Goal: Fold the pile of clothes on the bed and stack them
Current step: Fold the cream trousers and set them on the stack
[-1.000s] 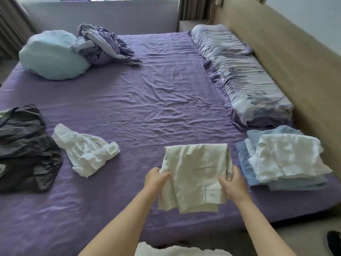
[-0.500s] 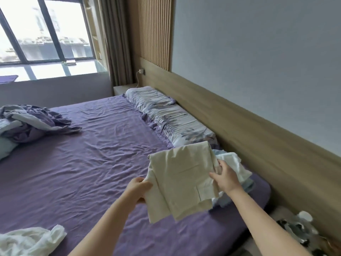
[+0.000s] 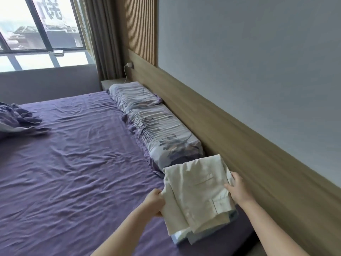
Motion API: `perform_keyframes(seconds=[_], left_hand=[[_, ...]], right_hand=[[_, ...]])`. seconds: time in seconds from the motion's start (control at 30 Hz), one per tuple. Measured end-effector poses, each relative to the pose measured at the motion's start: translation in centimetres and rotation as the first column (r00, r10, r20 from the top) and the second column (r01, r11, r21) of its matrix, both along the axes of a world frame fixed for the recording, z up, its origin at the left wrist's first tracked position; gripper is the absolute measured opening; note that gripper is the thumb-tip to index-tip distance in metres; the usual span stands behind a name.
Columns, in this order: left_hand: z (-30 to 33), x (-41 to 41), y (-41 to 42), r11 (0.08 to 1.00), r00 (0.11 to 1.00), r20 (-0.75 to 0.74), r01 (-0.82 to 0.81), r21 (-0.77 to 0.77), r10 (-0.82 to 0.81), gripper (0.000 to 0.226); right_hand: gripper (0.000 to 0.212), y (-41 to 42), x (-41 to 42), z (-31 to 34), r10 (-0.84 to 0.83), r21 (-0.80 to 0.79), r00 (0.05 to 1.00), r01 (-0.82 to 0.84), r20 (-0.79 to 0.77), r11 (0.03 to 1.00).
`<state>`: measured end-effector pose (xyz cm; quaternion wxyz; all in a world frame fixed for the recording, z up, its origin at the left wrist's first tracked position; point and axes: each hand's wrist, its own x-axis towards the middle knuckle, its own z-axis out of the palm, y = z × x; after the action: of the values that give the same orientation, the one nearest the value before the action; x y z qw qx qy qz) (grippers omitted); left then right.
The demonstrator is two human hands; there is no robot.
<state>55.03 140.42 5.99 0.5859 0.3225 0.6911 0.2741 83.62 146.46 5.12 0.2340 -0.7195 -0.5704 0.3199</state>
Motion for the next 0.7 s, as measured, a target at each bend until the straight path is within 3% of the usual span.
perform_keyframes(seconds=[0.3,0.4,0.47,0.57,0.7], left_hand=[[-4.8,5.7,7.0,0.99,0.989,-0.138,0.04,-0.137,-0.059,0.03],[-6.1,5.7,7.5,0.978,0.95,-0.259,0.139,-0.158,-0.177,0.037],[-7.0,5.5,7.7,0.926,0.794,-0.477,0.327,-0.189,-0.377,0.048],[-7.8,6.2,8.1,0.785,0.484,-0.695,0.589,-0.192,-0.532,0.065],[-9.0,8.9,9.2,0.613,0.293,-0.705,0.749,-0.25,-0.646,0.071]], right_hand=[[0.048,8.4,4.6,-5.9,0.066,-0.169,0.996,-0.055,0.063,0.984],[0.046,9.2,4.5,-7.4,0.134,-0.227,0.983,-0.104,0.124,0.968],[0.047,9.3,4.0,-8.2,0.204,-0.24,0.954,-0.149,0.222,0.959],[0.061,9.2,2.9,-9.2,0.379,-0.195,0.786,-0.326,0.489,0.925],[0.074,8.5,0.6,-11.3,0.618,-0.355,0.666,-0.507,0.417,0.785]])
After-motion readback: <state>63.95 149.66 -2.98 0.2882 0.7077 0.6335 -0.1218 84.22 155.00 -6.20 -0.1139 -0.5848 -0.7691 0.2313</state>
